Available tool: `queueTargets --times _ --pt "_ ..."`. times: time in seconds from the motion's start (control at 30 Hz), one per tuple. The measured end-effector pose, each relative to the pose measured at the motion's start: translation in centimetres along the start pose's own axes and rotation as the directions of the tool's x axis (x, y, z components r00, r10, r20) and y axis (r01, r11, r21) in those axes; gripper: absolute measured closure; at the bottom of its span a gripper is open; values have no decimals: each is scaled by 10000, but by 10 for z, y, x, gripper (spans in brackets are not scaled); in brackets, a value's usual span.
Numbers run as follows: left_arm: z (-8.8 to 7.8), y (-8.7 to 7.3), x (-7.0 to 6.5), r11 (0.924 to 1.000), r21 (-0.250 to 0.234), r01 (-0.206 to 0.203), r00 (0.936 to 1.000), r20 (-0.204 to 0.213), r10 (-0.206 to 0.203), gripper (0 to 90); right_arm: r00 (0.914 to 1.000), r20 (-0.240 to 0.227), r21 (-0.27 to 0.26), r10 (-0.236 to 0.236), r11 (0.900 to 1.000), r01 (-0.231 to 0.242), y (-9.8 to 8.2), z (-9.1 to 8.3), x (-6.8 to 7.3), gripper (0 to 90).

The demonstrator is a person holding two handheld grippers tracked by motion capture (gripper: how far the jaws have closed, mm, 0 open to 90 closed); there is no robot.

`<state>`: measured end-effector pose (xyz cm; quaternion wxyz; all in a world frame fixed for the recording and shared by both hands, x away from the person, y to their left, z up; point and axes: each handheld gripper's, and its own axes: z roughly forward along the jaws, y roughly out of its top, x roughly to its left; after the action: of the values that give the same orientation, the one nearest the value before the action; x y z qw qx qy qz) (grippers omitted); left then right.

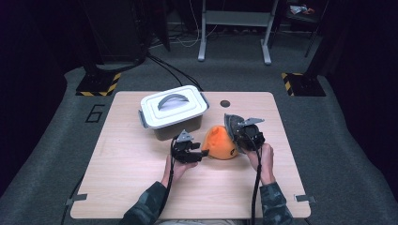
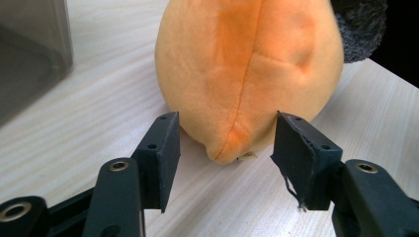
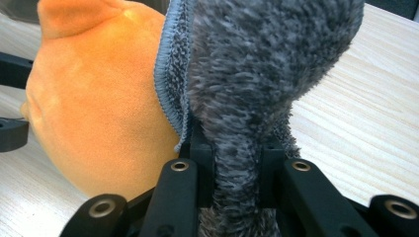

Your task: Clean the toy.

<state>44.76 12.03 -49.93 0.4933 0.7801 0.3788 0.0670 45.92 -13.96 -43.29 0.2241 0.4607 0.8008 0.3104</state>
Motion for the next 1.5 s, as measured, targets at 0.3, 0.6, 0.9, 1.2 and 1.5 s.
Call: queueTargets --times 0.3,0.6,0.9,1.2,1.5 --pt "7 -1 -4 9998 -34 -213 9996 184 214 726 9998 51 -68 203 9998 -203 -3 1 -4 761" --pt "4 12 -13 9926 -78 -1215 9925 -149 1214 820 9987 105 -433 500 9978 -495 -6 -5 -11 761" --pt "-5 36 -19 9811 -331 -1908 9811 -396 1895 832 9959 49 -740 903 9932 -897 -10 -11 -22 764" --pt "-15 59 -24 9516 -299 -3060 9495 -821 3027 833 9954 -400 -1438 871 9853 -920 -2 -28 -16 770" --pt "-4 60 -40 9290 -120 -3698 9279 -557 3686 832 9744 -2228 -1670 311 9835 -696 19 -44 12 760"
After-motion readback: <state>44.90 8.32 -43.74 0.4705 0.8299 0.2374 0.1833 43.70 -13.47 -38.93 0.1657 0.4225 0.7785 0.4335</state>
